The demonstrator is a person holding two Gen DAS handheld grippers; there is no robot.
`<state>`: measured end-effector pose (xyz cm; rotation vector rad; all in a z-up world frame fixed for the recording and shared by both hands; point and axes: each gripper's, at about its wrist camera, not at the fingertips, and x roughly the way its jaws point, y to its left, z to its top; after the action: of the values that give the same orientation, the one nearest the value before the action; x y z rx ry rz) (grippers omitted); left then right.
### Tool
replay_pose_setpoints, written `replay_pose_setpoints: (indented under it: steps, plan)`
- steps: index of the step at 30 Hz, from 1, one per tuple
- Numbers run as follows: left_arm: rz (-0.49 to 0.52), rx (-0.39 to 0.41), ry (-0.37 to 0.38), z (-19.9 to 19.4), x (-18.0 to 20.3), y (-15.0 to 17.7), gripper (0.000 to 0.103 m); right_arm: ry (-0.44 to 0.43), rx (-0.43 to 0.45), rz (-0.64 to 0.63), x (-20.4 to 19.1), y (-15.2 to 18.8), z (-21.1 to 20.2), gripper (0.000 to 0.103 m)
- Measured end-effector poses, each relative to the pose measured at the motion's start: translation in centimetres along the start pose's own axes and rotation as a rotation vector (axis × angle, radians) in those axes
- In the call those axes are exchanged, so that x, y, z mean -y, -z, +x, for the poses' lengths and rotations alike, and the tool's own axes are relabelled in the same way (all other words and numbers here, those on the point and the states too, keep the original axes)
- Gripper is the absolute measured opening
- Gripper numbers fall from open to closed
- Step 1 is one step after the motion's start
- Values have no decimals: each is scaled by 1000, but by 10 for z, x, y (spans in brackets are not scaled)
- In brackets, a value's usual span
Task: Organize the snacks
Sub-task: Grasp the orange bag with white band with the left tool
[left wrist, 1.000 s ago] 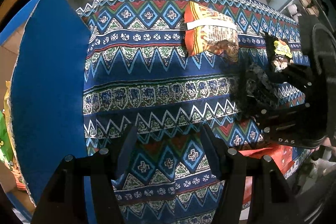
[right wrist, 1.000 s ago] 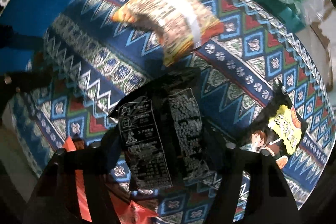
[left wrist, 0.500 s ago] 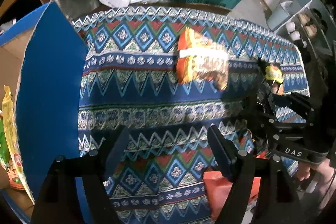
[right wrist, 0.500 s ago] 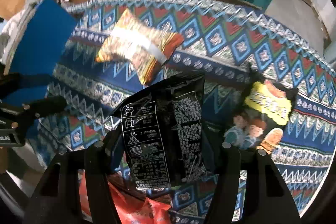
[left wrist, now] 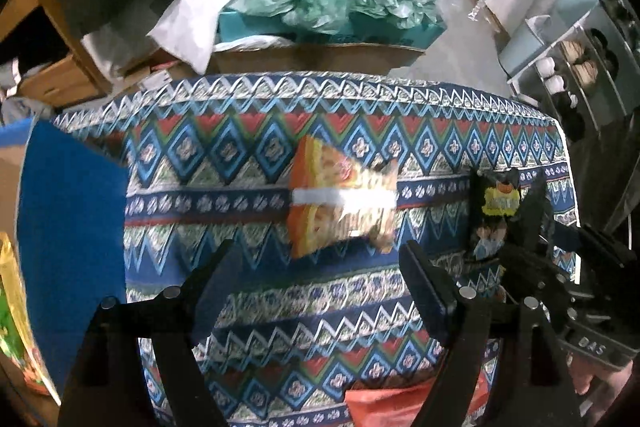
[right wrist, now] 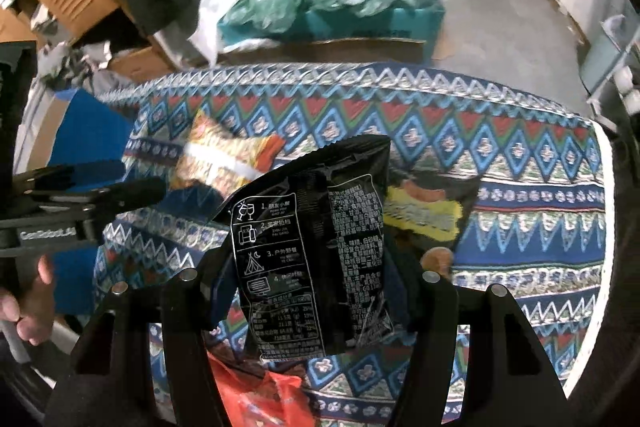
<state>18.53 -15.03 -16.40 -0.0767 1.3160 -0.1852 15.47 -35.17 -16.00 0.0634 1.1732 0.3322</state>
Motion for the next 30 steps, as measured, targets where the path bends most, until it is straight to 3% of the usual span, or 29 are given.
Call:
replay_pose_setpoints:
  steps: [11, 23, 26, 28, 30]
  plan:
    - [25, -68, 6, 35, 27, -17, 88, -12, 10, 64, 17, 1, -5, 62]
    - [-53, -96, 5, 67, 16, -18, 88, -14, 7, 77, 21, 0, 0, 62]
    - [-72, -97, 41, 71, 12, -19, 79, -12, 4, 74, 21, 0, 1, 62]
    - [-65, -82, 39, 69, 12, -19, 64, -10, 1, 71, 21, 0, 2, 62]
    - [-50, -80, 40, 68, 12, -19, 60, -8, -2, 68, 20, 0, 3, 62]
